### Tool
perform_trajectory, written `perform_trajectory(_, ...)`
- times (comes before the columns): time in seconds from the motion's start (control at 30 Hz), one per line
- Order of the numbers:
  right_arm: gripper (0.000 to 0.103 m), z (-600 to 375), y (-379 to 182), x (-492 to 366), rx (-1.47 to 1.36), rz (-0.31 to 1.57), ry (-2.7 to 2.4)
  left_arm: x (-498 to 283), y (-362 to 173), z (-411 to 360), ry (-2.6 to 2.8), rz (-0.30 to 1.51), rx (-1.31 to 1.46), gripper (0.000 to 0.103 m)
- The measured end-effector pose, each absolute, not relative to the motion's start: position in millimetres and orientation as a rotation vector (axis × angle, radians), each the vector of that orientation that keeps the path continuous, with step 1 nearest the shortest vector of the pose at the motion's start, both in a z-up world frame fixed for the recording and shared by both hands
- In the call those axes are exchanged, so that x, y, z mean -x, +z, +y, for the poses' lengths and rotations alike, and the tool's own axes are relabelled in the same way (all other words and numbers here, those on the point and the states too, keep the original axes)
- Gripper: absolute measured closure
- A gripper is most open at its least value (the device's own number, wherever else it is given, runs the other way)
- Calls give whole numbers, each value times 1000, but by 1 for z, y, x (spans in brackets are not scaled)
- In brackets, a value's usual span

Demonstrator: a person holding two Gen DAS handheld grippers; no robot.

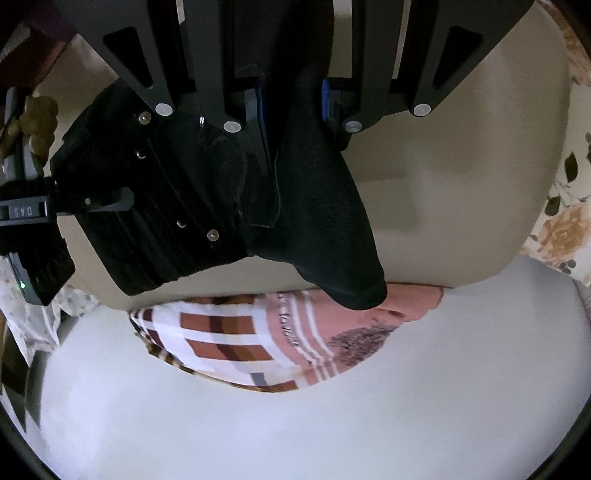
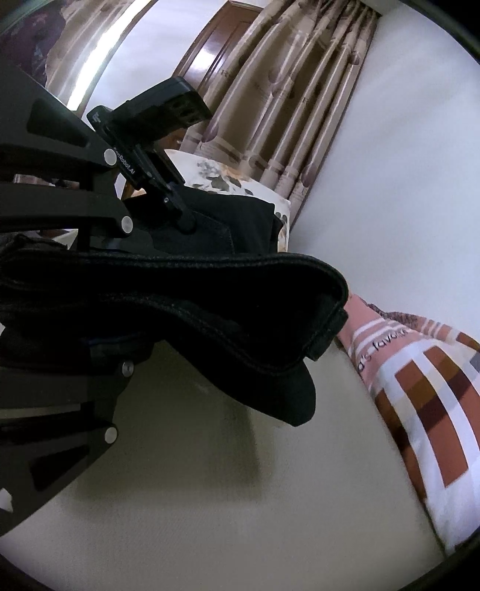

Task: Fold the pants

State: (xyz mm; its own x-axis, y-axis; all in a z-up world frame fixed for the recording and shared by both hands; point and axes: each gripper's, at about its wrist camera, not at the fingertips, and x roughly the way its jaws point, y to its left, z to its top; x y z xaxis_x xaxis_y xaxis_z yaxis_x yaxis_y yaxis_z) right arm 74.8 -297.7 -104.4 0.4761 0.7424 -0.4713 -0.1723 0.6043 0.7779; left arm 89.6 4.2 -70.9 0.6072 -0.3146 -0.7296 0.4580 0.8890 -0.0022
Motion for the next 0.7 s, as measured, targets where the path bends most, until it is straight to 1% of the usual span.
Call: perform_trajectory(0.7,75,-255,-113,-115,-751,891,675,-171,-64,54,-320,744,-144,82)
